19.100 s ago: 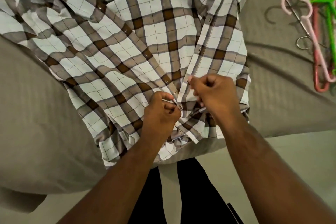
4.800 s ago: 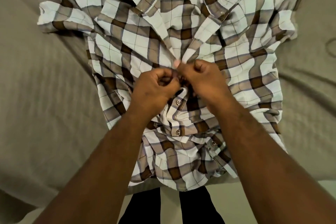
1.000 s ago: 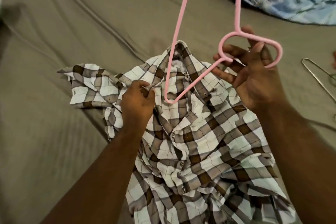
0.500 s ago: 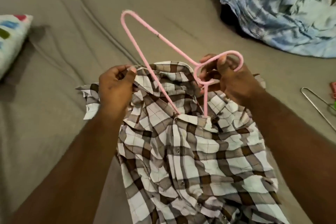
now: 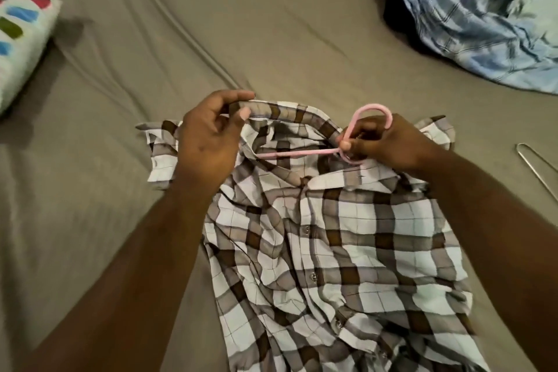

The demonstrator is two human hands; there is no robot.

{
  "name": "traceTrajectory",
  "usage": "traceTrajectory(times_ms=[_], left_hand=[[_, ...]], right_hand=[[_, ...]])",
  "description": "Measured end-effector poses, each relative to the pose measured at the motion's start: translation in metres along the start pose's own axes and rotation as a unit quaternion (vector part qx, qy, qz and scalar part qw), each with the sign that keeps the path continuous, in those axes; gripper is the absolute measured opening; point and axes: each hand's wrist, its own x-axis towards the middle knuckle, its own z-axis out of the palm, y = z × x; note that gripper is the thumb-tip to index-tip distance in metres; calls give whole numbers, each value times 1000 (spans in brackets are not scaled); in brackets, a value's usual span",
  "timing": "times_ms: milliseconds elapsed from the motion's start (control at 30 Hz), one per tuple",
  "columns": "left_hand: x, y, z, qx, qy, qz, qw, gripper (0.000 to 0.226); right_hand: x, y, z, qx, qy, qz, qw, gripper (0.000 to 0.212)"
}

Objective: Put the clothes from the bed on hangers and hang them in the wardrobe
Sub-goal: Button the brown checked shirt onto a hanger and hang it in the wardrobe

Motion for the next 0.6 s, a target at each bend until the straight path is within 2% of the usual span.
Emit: traceTrajectory(times_ms=[100, 200, 267, 367, 467, 533, 600], left_hand=[[-12, 15, 7, 8, -36, 54, 998, 23], [-17, 26, 6, 13, -36, 100, 994, 24], [-21, 32, 8, 11, -48, 118, 992, 24], [-27, 28, 17, 43, -76, 99, 991, 26], [-31, 14, 24, 72, -77, 40, 994, 32], [-36, 8, 29, 90, -89, 25, 992, 40], [-46, 4, 37, 79, -96, 24, 992, 51]], right_hand=[[18, -12, 4, -12, -23, 37, 999, 28], [40, -20, 3, -60, -119, 102, 986, 25], [54, -21, 7, -79, -134, 125, 980, 16], [77, -25, 13, -51, -53, 126, 989, 3], [91, -40, 21, -43, -19, 131, 990, 16], [98, -43, 29, -48, -11, 127, 991, 17], [108, -38, 40, -55, 53, 93, 993, 20]])
